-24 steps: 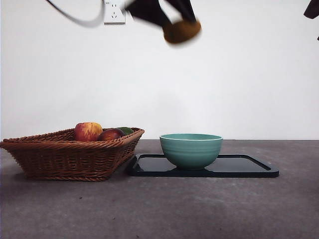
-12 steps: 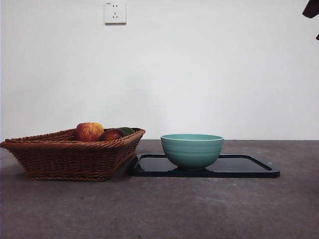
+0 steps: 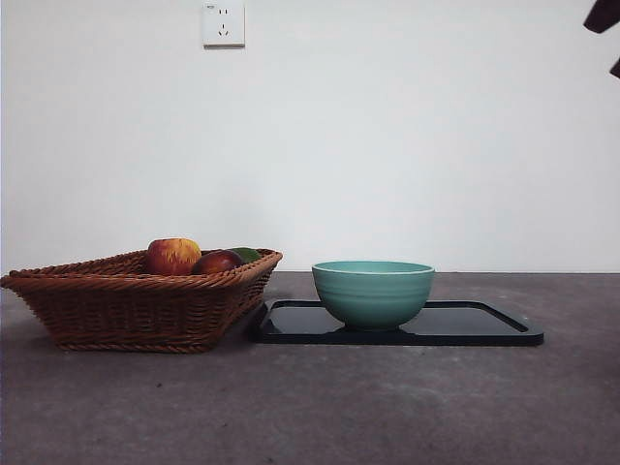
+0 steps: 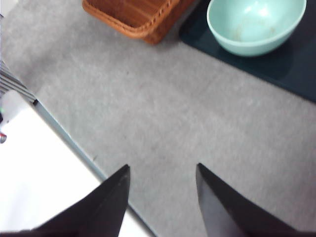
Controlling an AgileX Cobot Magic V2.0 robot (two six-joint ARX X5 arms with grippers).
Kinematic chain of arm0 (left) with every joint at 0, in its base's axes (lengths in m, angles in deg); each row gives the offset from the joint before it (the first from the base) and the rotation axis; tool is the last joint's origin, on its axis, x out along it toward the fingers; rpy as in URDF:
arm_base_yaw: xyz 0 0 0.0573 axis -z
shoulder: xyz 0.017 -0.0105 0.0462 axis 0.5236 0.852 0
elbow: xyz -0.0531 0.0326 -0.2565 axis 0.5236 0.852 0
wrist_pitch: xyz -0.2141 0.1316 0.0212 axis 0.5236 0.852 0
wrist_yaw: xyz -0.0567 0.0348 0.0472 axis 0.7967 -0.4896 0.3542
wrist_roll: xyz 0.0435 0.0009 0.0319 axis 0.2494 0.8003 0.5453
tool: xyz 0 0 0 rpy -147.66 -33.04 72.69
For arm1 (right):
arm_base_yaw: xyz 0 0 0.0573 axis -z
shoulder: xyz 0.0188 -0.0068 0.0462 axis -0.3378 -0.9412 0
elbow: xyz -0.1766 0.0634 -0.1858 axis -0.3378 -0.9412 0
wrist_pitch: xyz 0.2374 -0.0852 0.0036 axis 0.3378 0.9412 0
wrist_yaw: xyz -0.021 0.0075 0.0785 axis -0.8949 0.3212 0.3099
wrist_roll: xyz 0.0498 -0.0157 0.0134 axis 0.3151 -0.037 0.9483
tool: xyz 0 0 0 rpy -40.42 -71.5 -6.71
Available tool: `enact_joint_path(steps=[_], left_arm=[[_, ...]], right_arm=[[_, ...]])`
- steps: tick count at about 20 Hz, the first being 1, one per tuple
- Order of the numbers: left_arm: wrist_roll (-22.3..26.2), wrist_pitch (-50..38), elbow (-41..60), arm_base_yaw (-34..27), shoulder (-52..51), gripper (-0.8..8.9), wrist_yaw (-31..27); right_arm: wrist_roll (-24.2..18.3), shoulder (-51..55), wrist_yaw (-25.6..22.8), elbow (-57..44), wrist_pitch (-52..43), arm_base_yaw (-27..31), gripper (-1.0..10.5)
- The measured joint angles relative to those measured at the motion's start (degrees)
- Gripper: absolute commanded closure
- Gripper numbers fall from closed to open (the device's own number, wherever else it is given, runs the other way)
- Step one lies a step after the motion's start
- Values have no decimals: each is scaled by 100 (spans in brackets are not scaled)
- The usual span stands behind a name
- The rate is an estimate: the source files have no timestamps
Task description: Pick up the wifruite, put it on the bowl, pick up the plate, put it on desk
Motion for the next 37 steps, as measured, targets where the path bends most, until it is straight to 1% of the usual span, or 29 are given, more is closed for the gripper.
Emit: enact_joint_path(steps=[5,9,11,13,20,25,30,31,33,34,37], left_arm=[[-267,-789,1204,-122,-107,631,-28],[-485,-1646,2111,-179,-61,631,-35],[-533,-2214,2570,-205,92,632,-57],[-546,-2542,2863,-245,422,631,-146],[-444,-3552,2914,-352,1895,631,-155],[-343,-3766,2914,-485,2780,631,-155],[-282,-3762,2914,-507,3171,626,-157],[-282,-3768,2914,-507,3171,613,-157],[-282,-3762,2914,-509,3171,466,-155],[-280,-3764,2914,-507,3171,442,-157],[-247,-3751,2914,-507,3171,436,-157]], right_arm=[[0,0,0,0,-20,0,734],[2,0,0,0,-20,0,734],[2,0,0,0,-20,0,734],[2,0,0,0,-20,0,734],[2,0,0,0,-20,0,734],[2,0,0,0,-20,0,734],[4,0,0,0,-20,0,734],[4,0,0,0,-20,0,734],[2,0,0,0,-20,0,734],[4,0,0,0,-20,0,734],[4,0,0,0,-20,0,734]])
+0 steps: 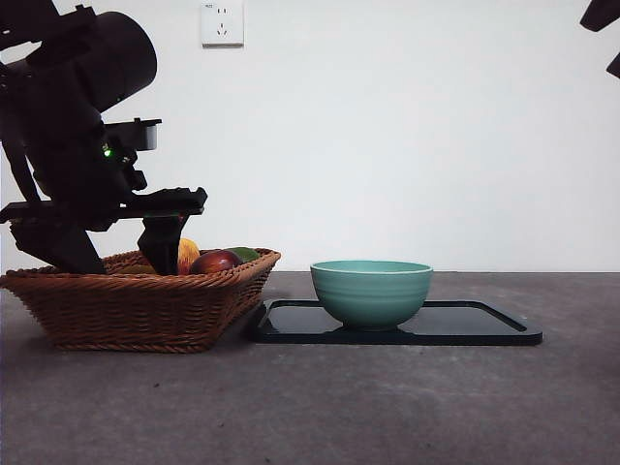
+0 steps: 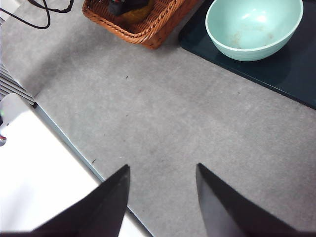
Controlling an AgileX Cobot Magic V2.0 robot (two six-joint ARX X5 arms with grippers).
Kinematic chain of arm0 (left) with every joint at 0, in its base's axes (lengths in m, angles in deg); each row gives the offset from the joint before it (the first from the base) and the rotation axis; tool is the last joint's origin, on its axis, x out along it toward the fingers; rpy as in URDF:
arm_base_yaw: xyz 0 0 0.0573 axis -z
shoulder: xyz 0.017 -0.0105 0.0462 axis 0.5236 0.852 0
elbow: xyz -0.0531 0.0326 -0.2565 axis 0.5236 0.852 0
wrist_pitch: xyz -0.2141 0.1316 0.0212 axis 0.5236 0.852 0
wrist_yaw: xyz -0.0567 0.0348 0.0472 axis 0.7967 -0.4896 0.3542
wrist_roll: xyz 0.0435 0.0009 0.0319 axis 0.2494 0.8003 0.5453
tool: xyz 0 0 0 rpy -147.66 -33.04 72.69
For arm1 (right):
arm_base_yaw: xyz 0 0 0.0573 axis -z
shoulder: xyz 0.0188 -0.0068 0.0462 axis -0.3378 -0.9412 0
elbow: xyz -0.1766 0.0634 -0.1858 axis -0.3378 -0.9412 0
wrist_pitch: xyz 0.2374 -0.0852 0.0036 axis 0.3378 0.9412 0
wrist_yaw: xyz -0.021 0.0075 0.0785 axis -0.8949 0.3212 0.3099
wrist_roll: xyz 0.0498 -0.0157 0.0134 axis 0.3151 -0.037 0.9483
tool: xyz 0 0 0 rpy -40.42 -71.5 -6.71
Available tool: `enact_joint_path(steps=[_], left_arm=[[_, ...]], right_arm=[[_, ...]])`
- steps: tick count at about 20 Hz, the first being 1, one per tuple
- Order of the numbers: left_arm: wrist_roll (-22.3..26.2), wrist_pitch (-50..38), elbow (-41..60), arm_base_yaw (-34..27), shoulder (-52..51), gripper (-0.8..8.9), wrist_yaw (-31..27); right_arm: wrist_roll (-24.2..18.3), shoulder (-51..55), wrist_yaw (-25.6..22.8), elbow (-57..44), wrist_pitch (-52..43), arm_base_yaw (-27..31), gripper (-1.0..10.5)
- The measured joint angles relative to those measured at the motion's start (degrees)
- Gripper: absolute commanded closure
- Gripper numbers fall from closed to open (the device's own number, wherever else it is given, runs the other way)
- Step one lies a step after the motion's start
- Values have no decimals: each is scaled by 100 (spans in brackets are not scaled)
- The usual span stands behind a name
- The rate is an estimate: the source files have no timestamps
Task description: Pick up the wifruite, put it on the bowl, pick up the plate, put it on desk
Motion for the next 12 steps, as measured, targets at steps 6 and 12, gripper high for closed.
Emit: enact_joint_path(steps=[6,12], left_arm=[[50,343,-24,0,-1268,438,22],[122,1482,-39,2,-3193,438,1270]], right_arm=[[2,0,0,0,0,0,734],[2,0,0,0,-107,0,734]])
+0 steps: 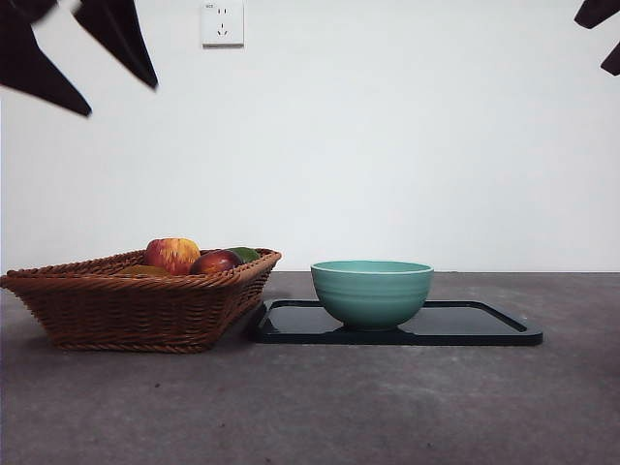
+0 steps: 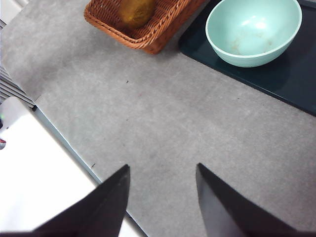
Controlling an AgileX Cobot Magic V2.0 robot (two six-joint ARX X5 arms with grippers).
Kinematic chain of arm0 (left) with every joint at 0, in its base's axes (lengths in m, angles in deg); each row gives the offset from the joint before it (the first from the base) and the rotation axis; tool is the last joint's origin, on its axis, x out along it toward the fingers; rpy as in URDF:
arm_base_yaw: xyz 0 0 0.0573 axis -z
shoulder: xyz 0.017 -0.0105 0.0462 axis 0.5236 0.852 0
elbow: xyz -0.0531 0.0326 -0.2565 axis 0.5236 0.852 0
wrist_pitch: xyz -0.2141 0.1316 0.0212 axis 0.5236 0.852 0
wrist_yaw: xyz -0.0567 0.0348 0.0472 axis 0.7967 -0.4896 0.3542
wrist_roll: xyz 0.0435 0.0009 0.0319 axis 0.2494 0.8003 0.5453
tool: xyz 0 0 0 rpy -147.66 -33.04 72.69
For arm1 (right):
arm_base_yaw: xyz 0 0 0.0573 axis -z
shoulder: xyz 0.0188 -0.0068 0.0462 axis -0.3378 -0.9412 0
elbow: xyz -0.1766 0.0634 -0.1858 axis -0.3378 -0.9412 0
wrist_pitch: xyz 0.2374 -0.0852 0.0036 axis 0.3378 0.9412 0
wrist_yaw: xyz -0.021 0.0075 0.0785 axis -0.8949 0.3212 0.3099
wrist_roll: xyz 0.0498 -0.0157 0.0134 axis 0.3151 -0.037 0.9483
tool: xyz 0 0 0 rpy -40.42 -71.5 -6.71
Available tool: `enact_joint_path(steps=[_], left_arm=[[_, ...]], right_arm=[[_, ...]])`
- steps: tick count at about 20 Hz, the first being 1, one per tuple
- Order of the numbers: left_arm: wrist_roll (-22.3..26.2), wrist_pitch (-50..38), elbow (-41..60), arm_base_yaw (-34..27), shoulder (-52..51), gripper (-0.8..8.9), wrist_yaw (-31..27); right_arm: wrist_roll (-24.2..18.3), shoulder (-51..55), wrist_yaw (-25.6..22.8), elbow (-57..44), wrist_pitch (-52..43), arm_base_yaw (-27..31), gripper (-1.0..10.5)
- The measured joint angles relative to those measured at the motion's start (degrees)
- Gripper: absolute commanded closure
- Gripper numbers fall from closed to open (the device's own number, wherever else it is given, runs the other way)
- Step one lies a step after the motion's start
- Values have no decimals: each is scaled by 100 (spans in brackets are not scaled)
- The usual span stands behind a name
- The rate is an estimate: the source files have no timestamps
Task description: Pick up the wifruite, put it on the bowl, pick up the plate, put it on desk
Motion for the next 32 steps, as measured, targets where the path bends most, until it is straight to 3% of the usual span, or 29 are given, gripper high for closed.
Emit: enact_joint_path(steps=[3,10,14,24,32], left_arm=[[85,529,0,0,-566,439,426],[564,1757,-7,2,-1307,442,2173],[817,2218,-9,2,-1322,442,2203],[962,2232,-9,2,-1322,442,2205],[979,2229,-9,2,-1322,442,2205]], right_arm=[[0,0,0,0,-15,0,734],[0,0,0,0,-17,0,734],[0,0,0,0,-17,0,734],[203,0,-4,0,-22,0,734],[1320,-553,-1045,400,-767,2,621]])
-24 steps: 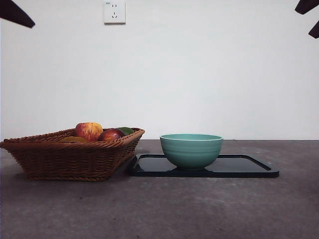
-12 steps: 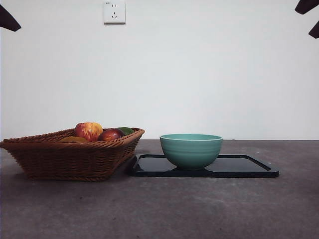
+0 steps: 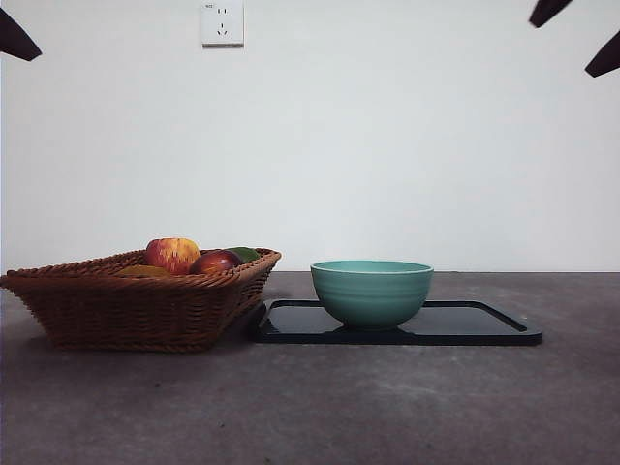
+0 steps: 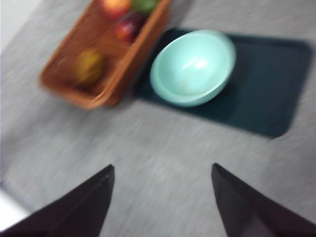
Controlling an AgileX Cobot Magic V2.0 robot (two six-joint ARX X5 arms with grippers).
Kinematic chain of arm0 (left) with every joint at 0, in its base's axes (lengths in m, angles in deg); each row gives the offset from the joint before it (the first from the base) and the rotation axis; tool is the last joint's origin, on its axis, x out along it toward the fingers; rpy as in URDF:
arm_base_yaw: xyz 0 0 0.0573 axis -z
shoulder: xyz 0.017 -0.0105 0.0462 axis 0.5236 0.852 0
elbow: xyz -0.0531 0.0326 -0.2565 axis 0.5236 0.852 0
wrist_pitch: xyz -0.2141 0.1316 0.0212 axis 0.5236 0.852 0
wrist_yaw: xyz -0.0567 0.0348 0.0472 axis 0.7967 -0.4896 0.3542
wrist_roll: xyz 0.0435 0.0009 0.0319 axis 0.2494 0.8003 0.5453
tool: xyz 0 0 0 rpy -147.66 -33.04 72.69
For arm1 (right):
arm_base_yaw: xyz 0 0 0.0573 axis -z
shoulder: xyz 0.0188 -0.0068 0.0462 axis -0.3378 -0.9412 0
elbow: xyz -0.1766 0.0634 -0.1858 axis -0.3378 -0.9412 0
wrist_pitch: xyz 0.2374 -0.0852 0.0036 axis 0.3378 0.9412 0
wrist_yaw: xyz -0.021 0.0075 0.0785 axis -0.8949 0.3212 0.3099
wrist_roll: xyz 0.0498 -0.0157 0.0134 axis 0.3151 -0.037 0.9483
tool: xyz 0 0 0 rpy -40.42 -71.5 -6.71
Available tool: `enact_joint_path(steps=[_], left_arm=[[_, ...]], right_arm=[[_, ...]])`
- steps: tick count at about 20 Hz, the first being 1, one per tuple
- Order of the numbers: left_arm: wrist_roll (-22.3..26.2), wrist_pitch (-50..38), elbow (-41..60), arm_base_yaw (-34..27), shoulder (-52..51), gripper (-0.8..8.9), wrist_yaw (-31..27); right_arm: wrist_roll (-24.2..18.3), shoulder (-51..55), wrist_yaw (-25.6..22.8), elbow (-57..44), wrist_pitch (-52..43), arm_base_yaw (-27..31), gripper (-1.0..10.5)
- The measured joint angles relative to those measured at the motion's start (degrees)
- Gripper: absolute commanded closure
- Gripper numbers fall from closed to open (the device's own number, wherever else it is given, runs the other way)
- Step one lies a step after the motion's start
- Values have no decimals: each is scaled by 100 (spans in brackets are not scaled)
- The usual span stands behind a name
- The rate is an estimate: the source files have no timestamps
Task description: Pick up the wifruite, put it on the bowl, pick up the plate, put it on desk
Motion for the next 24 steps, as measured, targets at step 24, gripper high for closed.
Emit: enact_joint_path(steps=[24], left_arm=[[2,15,0,0,0,442,0]], right_arm=[[-188,-5768,-629,2529,-1309,114,623]])
